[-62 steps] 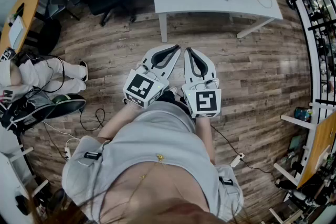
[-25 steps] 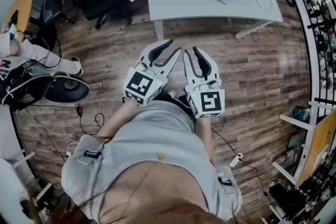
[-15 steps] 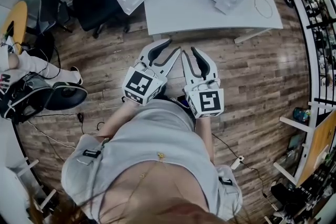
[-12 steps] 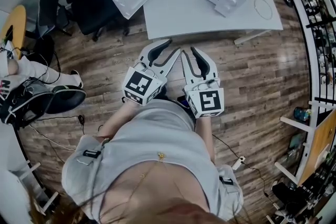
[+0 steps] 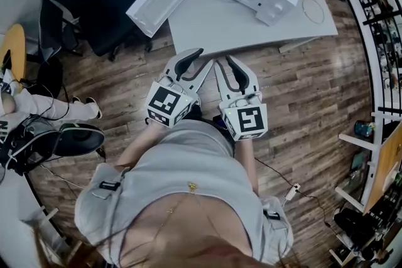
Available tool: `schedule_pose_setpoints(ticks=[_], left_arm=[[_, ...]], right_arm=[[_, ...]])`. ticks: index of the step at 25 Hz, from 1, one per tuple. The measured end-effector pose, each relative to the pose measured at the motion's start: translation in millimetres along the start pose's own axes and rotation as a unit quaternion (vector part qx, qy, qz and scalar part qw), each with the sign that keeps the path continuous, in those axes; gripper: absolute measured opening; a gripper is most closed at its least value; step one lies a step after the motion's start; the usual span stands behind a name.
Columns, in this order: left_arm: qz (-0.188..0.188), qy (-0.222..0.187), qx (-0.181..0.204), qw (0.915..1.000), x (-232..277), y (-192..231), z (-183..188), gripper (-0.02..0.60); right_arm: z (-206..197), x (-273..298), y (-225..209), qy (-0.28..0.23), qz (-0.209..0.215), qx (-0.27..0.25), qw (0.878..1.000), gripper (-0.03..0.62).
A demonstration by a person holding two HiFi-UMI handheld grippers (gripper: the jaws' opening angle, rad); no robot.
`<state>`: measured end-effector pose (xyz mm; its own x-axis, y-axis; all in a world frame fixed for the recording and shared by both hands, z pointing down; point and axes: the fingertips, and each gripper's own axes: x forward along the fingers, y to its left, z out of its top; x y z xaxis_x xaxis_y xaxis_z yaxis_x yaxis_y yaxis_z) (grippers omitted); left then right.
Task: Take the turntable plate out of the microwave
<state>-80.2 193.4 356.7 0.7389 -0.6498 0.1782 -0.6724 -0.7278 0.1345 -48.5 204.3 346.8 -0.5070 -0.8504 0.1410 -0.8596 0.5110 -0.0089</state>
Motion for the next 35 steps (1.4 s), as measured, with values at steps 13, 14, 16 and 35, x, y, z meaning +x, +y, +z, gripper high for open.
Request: schedule_pose_setpoints(ticks=[13,14,16,35], left_arm=[[-0.020,0.012,-0.011,0.9997,-1.7,23.3,-7.7,0.124],[-0.019,0.011,-0.012,0.9997,-1.4,24.9,-7.7,0.124],[-0.014,0.010,-0.015,0.9997,0.1,28.5,-7.0,0.126],[0.011,0.018,-0.014,0.9997,104.7,60.2,16.7,0.129]], right_arm=[[-2.5,18.3,6.2,0.013,-0.026,0.004,1.000,0.100],[-2.5,19.3,6.1,0.014,-0.025,0.004,1.000,0.100],[-1.9,22.0,4.9,0.015,-0.023,0.004,1.000,0.100],[8.9,80.2,-89.9,0.002,0.012,0.012,1.000,0.100]])
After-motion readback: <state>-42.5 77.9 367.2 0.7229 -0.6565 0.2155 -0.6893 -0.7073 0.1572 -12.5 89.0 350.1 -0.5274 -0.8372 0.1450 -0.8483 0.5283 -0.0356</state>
